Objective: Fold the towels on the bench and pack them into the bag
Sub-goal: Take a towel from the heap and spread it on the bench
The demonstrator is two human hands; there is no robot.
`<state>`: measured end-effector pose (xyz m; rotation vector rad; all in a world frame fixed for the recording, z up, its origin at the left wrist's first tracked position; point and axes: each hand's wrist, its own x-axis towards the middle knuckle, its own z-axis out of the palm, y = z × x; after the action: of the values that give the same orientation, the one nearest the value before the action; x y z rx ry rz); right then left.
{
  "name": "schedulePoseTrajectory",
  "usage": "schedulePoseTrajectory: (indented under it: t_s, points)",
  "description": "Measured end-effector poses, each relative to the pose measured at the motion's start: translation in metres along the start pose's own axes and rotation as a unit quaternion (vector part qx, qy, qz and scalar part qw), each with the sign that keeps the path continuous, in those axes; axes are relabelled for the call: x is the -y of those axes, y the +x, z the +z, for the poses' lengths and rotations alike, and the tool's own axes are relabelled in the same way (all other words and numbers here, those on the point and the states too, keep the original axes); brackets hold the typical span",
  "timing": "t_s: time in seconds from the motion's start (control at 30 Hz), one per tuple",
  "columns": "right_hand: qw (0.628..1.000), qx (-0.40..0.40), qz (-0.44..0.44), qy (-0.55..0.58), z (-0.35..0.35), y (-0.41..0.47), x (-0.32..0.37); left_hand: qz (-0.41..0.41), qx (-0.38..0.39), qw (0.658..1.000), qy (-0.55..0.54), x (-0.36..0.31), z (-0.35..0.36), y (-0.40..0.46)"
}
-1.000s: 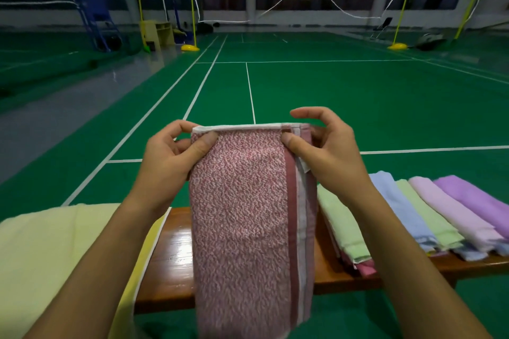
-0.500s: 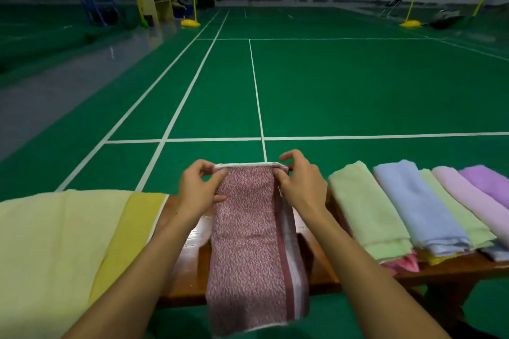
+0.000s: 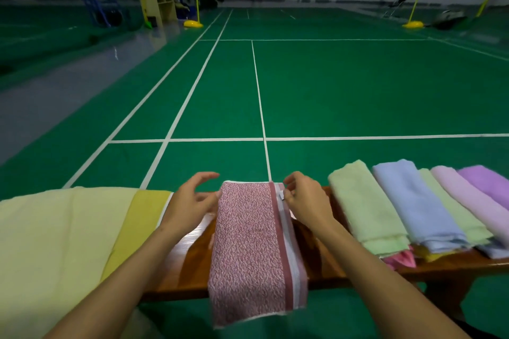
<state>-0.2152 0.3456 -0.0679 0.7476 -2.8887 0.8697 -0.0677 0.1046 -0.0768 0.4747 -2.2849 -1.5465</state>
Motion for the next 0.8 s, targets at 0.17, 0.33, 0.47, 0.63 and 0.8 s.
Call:
schedulePoseTrajectory:
  t_s: [0.17,0.33,0.47,0.63,0.8]
  points:
    - [0.989,0.100,-0.079,0.076,-0.007,-0.048,-0.013,0.041,0.052,0.997,0.047,-0.003,-0.002,-0.035]
    - [0.962,0.199,-0.104,0.158,-0.004,-0.084,-0.033,0.043,0.141,0.983,0.107,0.004,0.001,-0.065]
    - [0.955,0.224,-0.148,0.127,0.001,-0.090,-0.039,0.057,0.227,0.938,0.256,0.003,0.001,-0.073]
    - [0.959,0.189,-0.210,0.019,0.008,-0.078,-0.037,0.090,0.246,0.874,0.410,-0.002,0.010,-0.066]
    - [0.958,0.178,-0.220,-0.054,0.011,-0.066,-0.038,0.074,0.247,0.901,0.348,0.001,0.009,-0.048]
